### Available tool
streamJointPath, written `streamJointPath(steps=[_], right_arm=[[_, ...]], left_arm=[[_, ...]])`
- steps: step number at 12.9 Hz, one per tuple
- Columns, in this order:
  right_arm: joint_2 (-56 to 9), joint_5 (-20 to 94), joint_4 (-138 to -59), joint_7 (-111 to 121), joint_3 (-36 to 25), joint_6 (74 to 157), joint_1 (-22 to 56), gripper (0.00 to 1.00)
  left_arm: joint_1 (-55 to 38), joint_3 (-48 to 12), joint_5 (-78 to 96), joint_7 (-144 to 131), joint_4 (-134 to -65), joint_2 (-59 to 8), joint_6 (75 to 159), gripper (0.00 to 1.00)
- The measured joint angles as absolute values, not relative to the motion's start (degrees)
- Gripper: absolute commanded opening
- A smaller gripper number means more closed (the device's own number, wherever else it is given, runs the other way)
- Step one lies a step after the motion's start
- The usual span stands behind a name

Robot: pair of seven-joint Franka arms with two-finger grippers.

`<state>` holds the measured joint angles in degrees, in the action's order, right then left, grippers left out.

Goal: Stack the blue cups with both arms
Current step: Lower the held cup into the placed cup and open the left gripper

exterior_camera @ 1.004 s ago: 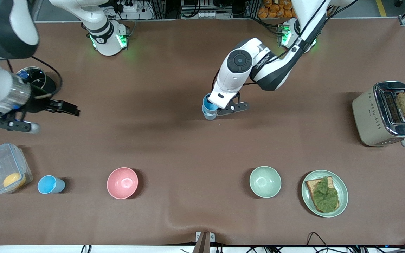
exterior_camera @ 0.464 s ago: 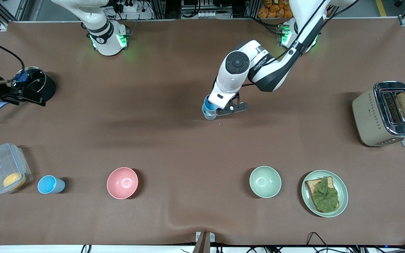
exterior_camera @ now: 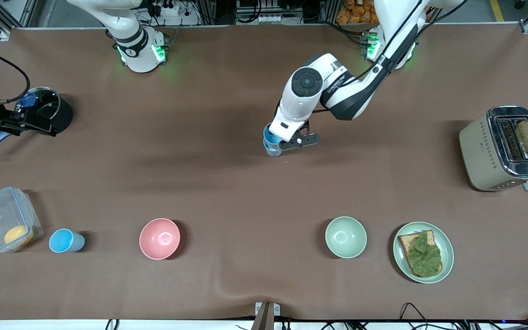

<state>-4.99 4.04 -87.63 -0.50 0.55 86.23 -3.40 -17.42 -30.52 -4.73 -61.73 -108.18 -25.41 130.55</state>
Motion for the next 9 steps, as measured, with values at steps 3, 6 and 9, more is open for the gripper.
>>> streamJointPath(steps=[3, 6, 9], right_arm=[[-4.99, 3.02, -87.63, -0.46, 0.49, 86.16, -3.41, 1.0], [-4.99, 0.96, -87.59, -0.42, 0.52, 86.1, -3.41, 1.0], [-4.99, -0.19, -86.6, -0.36, 0.55, 86.12, -3.41, 1.0]], left_arm=[[-17.86, -30.51, -5.51, -62.28, -108.21, -26.01, 130.65, 0.0], [-17.94, -30.48, -6.98, -62.89, -108.23, -26.56, 130.76, 0.24], [-17.86, -30.23, -7.51, -62.99, -108.1, -27.15, 131.33, 1.0]])
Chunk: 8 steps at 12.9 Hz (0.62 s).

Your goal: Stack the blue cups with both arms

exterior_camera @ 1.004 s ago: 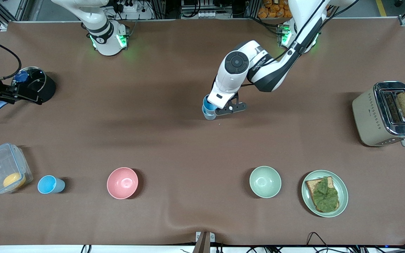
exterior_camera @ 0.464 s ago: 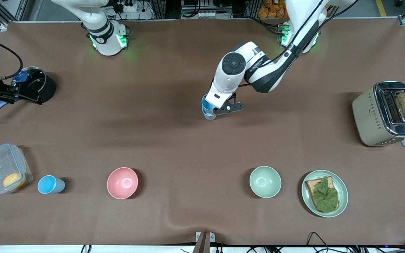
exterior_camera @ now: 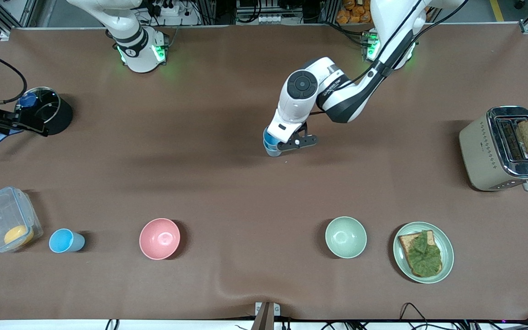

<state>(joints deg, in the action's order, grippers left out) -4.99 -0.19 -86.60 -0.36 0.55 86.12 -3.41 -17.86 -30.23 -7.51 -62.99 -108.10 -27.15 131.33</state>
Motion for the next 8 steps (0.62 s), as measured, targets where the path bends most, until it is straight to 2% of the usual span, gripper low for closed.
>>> streamJointPath(steps=[4, 6, 8], right_arm=[[-4.99, -0.47, -86.07, 2.83, 0.42, 86.25, -3.43, 1.0], [-5.01, -0.53, -86.07, 3.23, 0.39, 86.3, -3.44, 1.0], [-5.03, -0.53, -86.06, 3.5, 0.5, 86.38, -3.42, 1.0]], left_arm=[[-16.73, -29.8, -7.67, -63.01, -105.11, -26.31, 130.73, 1.0], [-13.95, -29.64, -9.15, -62.56, -102.16, -23.3, 125.81, 1.0], [-9.03, -29.56, -10.04, -57.82, -97.59, -19.14, 117.52, 1.0]])
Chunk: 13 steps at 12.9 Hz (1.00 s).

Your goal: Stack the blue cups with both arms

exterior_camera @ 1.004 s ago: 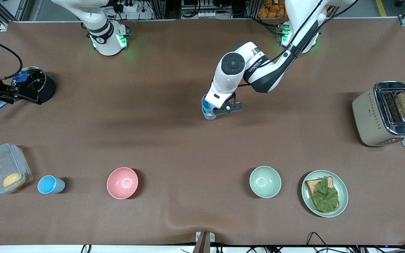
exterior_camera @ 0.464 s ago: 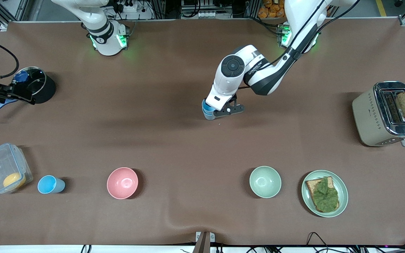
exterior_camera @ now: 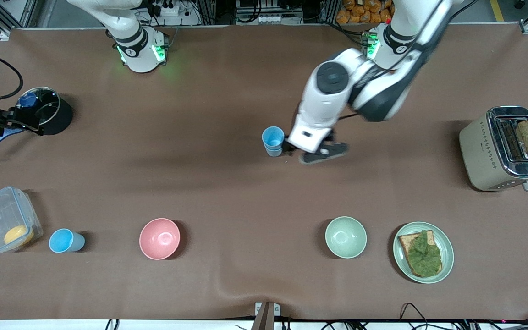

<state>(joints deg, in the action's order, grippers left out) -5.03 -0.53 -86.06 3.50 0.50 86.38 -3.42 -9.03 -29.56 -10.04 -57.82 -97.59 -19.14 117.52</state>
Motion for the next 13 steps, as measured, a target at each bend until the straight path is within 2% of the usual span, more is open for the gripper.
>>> streamJointPath(steps=[2, 4, 10, 13], right_arm=[[-5.03, -0.53, -86.06, 3.63, 0.65, 86.4, -3.42, 1.0], [-5.03, -0.53, -86.05, 3.67, 0.69, 86.4, -3.42, 1.0], [-5.05, -0.53, -86.0, 3.68, 0.79, 86.32, -3.42, 1.0], [-5.05, -0.53, -85.99, 3.68, 0.8, 86.26, -3.42, 1.0]], left_arm=[[-3.7, -29.49, -10.05, -51.06, -92.69, -16.16, 109.74, 1.0], [0.9, -29.39, -10.06, -45.26, -89.53, -14.6, 105.67, 1.0], [9.8, -29.58, -8.59, -30.83, -86.11, -7.45, 96.32, 1.0], [12.63, -28.42, -6.36, -21.21, -85.45, -4.89, 94.91, 1.0]])
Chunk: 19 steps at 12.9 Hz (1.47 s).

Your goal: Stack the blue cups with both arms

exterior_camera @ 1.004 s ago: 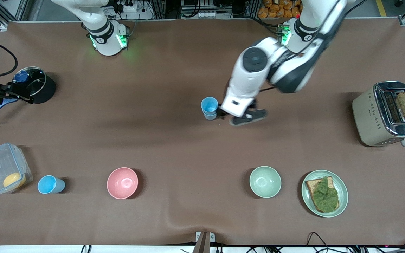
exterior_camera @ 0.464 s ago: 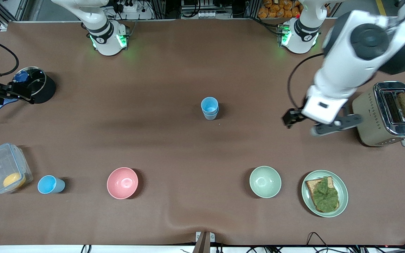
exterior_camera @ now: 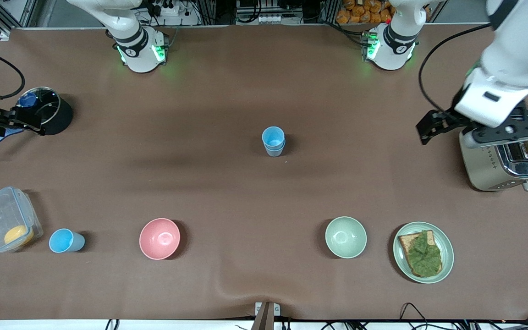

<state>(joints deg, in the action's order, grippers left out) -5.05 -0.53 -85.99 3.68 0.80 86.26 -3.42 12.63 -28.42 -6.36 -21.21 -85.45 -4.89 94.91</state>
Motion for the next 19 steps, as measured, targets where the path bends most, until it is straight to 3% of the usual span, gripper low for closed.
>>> streamJointPath(steps=[3, 6, 8, 19], right_arm=[[-5.05, -0.53, -85.99, 2.81, 0.89, 86.22, -3.41, 1.0], [-5.05, -0.53, -85.99, 2.22, 1.1, 86.22, -3.26, 1.0], [-5.05, -0.53, -85.99, 1.98, 1.12, 86.22, -3.26, 1.0], [-5.05, -0.53, -85.99, 1.76, 1.12, 86.21, -3.26, 1.0]], left_arm=[[10.54, -22.59, -4.02, -16.78, -85.45, -4.17, 92.84, 1.0], [-1.49, -8.71, -2.41, -12.97, -85.77, -3.4, 92.02, 1.0], [-5.27, -4.35, -1.89, -11.88, -86.24, -2.51, 91.86, 1.0], [-7.04, -1.11, -1.65, -7.39, -86.92, -1.77, 91.82, 1.0]])
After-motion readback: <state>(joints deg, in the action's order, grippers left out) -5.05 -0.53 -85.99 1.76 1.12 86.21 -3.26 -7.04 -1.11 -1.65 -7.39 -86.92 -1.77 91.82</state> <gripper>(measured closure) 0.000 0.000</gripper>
